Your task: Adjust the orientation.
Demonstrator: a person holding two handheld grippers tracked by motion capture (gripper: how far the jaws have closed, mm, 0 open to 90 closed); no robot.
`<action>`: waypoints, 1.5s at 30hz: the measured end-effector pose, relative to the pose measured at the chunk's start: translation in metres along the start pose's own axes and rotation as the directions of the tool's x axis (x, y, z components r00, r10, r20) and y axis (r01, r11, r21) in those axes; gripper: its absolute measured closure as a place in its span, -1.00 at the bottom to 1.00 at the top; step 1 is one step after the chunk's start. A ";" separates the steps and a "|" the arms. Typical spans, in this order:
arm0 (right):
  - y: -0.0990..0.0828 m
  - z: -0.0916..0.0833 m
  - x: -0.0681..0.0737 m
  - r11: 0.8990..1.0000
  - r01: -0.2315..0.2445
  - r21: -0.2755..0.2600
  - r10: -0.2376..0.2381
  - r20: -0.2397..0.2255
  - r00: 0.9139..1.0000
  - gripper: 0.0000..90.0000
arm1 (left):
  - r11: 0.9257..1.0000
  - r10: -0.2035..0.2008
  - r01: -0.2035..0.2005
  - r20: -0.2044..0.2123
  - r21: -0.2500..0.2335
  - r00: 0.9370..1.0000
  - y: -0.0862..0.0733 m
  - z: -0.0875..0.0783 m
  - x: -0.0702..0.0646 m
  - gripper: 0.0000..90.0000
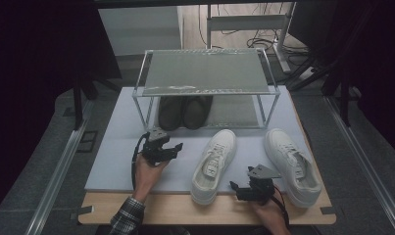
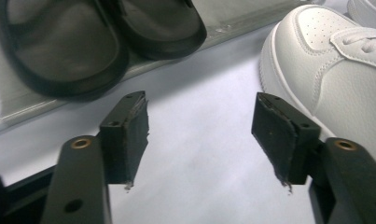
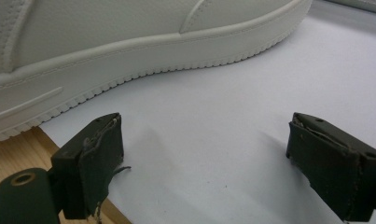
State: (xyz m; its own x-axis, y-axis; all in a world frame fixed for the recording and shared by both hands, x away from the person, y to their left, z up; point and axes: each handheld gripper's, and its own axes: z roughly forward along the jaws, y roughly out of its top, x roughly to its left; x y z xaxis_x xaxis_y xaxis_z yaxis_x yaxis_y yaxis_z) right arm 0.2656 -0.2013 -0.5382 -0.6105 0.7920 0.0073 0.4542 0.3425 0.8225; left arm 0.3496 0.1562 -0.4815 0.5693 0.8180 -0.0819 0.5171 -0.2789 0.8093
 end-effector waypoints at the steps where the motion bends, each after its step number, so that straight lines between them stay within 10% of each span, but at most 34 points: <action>1: 0.000 0.000 0.000 1.000 0.000 0.000 0.000 0.000 1.000 -0.76 | 1.000 0.000 0.000 0.001 0.000 1.000 -0.002 -0.003 0.001 -0.25; 19: 0.000 0.000 0.000 1.000 0.001 0.001 -0.001 0.000 1.000 -0.76 | 1.000 0.015 -0.015 -0.023 0.004 1.000 -0.022 -0.032 -0.002 -0.71; 45: 0.000 0.000 0.000 1.000 0.000 0.001 0.000 0.002 1.000 -0.76 | 1.000 0.019 -0.018 -0.108 0.012 0.994 -0.089 -0.060 0.000 -0.72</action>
State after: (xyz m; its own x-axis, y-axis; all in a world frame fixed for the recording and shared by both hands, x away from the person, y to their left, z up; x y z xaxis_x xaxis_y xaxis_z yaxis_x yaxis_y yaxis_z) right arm 0.2656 -0.2012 -0.5381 -0.6092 0.7930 0.0068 0.4549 0.3424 0.8221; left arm 0.2652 0.2107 -0.5188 0.5066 0.8622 -0.0032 0.5145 -0.2993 0.8036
